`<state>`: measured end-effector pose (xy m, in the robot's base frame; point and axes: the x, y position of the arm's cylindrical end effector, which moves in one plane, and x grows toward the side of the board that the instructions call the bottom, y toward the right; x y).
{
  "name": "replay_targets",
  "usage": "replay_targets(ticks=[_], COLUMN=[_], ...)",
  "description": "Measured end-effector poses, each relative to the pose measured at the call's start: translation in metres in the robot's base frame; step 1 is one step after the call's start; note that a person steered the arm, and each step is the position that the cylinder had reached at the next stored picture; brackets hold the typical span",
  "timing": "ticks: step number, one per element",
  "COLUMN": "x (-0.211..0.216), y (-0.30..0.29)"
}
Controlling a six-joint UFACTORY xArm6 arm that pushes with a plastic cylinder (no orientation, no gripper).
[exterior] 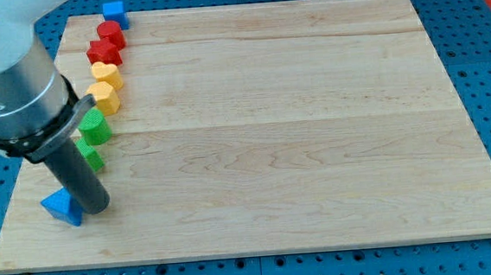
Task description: Place the arm close to the blue triangle
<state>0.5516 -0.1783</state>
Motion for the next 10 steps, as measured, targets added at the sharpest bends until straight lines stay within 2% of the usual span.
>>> replay_targets(ticks=[1,2,3,5,6,7,10], x=[0.018,0.063,0.067,0.065,0.049,0.034,0.033], y=[0.024,0.025,0.015,-0.071,-0.090,-0.085,-0.084])
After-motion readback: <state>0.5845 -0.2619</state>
